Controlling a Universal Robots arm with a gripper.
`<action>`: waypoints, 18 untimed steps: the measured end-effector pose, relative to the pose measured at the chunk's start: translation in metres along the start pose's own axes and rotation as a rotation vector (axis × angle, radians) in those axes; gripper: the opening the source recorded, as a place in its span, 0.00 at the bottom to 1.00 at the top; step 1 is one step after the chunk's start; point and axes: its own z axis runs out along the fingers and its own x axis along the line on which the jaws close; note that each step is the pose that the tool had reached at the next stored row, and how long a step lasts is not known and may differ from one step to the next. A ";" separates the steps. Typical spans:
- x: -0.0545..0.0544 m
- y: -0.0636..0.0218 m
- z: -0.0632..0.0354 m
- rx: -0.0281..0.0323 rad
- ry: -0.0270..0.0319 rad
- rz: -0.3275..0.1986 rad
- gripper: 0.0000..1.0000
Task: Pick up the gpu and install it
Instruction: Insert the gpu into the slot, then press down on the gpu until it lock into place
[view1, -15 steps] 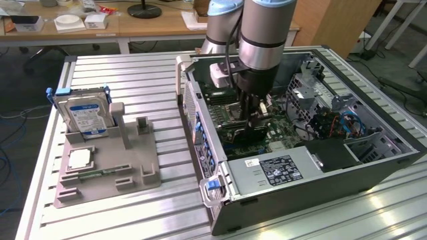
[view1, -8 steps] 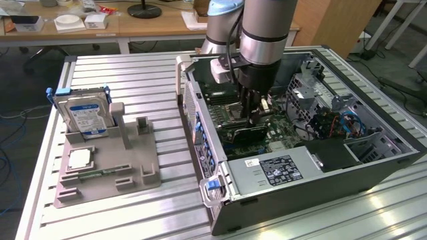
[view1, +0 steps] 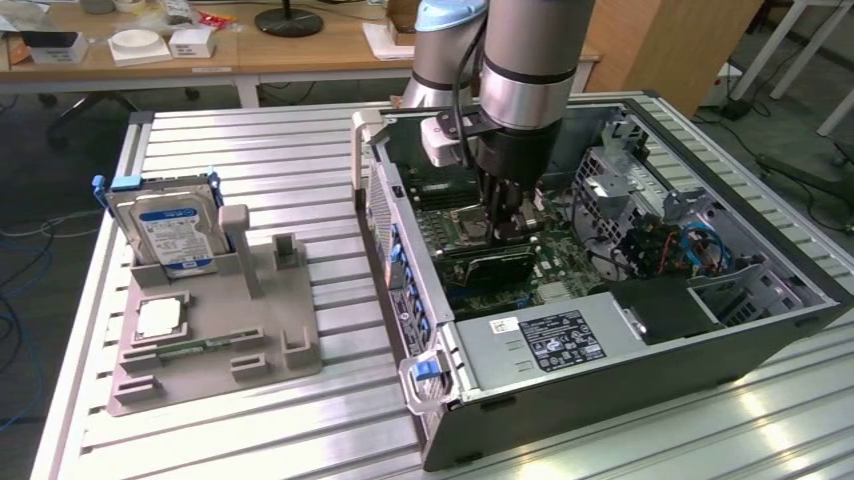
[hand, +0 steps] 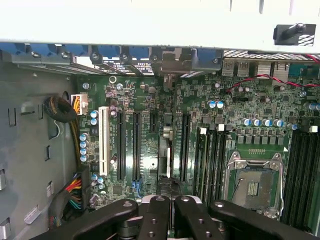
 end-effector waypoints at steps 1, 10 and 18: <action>0.000 0.0000 0.0000 0.0000 0.0000 0.000 0.10; 0.000 0.0000 0.0000 0.0000 0.0000 0.000 0.10; 0.000 0.0006 0.0002 -0.0085 -0.0001 0.000 0.10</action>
